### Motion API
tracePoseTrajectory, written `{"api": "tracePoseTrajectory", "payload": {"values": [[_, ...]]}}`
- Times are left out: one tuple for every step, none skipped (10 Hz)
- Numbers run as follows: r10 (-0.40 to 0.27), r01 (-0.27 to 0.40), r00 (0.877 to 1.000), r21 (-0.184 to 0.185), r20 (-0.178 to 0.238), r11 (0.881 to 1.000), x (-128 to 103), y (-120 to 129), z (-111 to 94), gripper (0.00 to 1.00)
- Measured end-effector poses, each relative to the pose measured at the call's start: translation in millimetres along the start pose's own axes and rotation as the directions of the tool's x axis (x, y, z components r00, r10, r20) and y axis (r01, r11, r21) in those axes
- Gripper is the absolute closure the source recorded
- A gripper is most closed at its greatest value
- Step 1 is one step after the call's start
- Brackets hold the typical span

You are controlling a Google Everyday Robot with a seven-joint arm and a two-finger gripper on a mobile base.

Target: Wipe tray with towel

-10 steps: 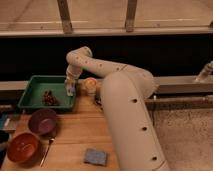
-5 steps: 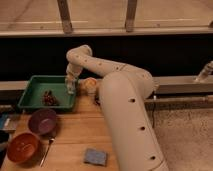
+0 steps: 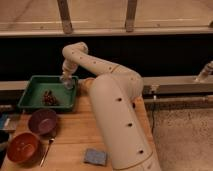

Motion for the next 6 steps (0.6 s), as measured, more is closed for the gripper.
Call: {"api": "tracePoseTrajectory", "payload": {"values": [[-0.024, 0.024, 1.000, -0.010, 0.011, 1.000, -11.0, -2.3, 6.7, 1.00], [-0.045, 0.046, 0.999, -0.021, 0.021, 0.999, -19.8, -1.2, 11.6, 1.00], [-0.060, 0.061, 0.998, -0.030, 0.026, 0.998, -24.5, 4.9, 15.3, 1.00], [-0.067, 0.068, 0.997, -0.035, 0.029, 0.997, -26.4, 14.7, 15.8, 1.00], [-0.067, 0.068, 0.997, -0.038, 0.028, 0.997, -26.7, 27.6, 14.5, 1.00], [-0.061, 0.062, 0.998, -0.039, 0.024, 0.997, -25.7, 45.8, 11.5, 1.00]]}}
